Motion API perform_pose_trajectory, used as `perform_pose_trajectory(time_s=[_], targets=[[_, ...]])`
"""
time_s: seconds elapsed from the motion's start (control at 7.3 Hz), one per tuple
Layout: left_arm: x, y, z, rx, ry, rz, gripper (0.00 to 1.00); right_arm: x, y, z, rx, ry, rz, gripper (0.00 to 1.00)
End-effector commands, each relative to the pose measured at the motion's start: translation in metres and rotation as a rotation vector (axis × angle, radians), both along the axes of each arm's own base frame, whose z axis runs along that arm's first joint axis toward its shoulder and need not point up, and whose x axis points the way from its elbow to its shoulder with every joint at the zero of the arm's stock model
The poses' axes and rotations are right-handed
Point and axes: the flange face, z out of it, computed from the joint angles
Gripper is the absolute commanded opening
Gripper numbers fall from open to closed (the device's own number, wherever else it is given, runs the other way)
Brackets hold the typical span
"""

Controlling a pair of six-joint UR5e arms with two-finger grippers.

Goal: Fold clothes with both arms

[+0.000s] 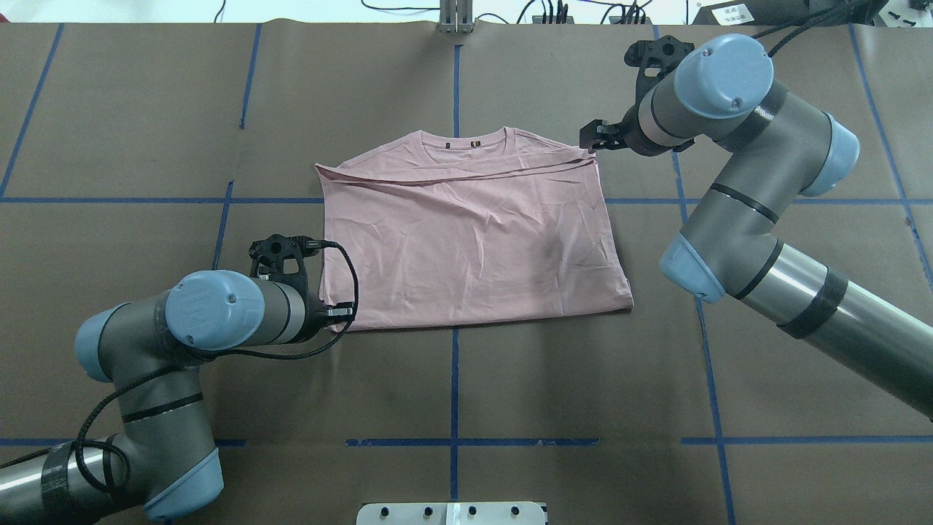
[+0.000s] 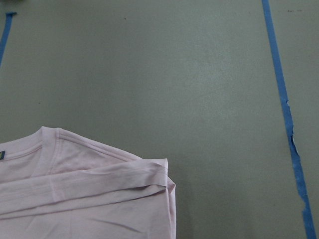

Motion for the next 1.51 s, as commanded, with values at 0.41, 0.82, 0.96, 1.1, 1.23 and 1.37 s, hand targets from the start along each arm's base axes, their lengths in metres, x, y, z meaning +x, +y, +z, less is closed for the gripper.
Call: perform_pose_trajectory(time_s=[0.41, 0.82, 0.96, 1.1, 1.23, 1.37], targets=[[-0.079, -0.103, 0.055, 0.212, -0.189, 0.017, 0.0, -0.003, 0.0, 0.001, -0.001, 0.002, 0.003, 1.0], [-0.131, -0.249, 0.101, 0.323, -0.303, -0.053, 0.0, -0.003, 0.0, 0.001, -0.003, 0.003, 0.003, 1.0], [-0.133, -0.297, 0.101, 0.353, -0.307, -0.08, 0.0, -0.004, 0.0, -0.001, 0.0, 0.001, 0.001, 1.0], [-0.127, -0.34, 0.108, 0.376, -0.323, -0.087, 0.0, -0.005, 0.001, -0.002, 0.001, -0.001, 0.0, 1.0], [-0.129, -0.356, 0.125, 0.388, -0.345, -0.079, 0.0, -0.005, 0.001, -0.003, 0.002, -0.003, 0.001, 1.0], [-0.134, -0.357, 0.128, 0.4, -0.348, -0.078, 0.0, -0.005, 0.001, -0.004, 0.003, -0.004, 0.001, 1.0]])
